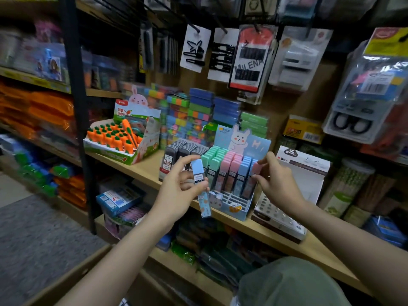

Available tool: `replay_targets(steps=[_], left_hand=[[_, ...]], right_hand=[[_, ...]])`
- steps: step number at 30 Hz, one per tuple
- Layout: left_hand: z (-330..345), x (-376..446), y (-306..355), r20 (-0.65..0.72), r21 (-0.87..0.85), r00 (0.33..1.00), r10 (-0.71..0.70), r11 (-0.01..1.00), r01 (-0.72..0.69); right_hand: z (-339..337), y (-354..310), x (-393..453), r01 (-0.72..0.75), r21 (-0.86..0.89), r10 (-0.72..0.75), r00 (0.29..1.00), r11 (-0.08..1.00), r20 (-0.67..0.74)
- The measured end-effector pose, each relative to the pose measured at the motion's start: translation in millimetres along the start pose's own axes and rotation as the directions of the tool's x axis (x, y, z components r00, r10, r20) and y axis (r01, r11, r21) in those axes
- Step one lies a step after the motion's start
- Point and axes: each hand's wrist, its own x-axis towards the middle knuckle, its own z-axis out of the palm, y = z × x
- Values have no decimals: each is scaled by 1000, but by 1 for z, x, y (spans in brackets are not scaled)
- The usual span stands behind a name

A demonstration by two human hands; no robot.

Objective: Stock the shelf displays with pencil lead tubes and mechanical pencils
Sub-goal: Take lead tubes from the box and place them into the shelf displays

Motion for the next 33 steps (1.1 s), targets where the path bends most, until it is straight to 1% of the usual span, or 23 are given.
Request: replay_targets(steps=[5,8,10,12,15,20,23,25,28,33], left_hand=[[0,0,-6,7,5,1000,-12,1000,12],[-1,0,-8,-8,16,1000,-25,1000,25],[0,0,-9,-16,34,999,-35,999,35],[0,-1,-10,-17,36,999,-47,998,48],[-2,-2,-11,-12,22,999,-46,999,46],[-5,-2,-13,-22,1,999,-39,999,39],[-4,-2,-17,-34,-11,998,-48,999,47],[-3,-1,-22,-37,-40,997,-65,997,63],[0,0,-25,-29,-75,993,-112,991,110],[1,0,-35,3,-14,988,-152,988,152]], right_hand=[[-4,-6,2,-12,37,11,1000,999,2],[-3,-18,4,52,57,-51,999,997,-15],[3,-27,7,100,43,-100,995,994,-14],[12,-32,9,119,26,-119,993,993,-13],[23,-31,13,127,0,-127,992,992,-26],[32,-26,16,122,31,-119,990,992,-74],[33,-25,19,110,39,-106,992,993,-74],[37,-24,20,97,25,-95,994,995,-57],[43,-21,20,84,-44,-86,995,995,-47],[47,-21,17,79,-148,-89,994,986,-66]])
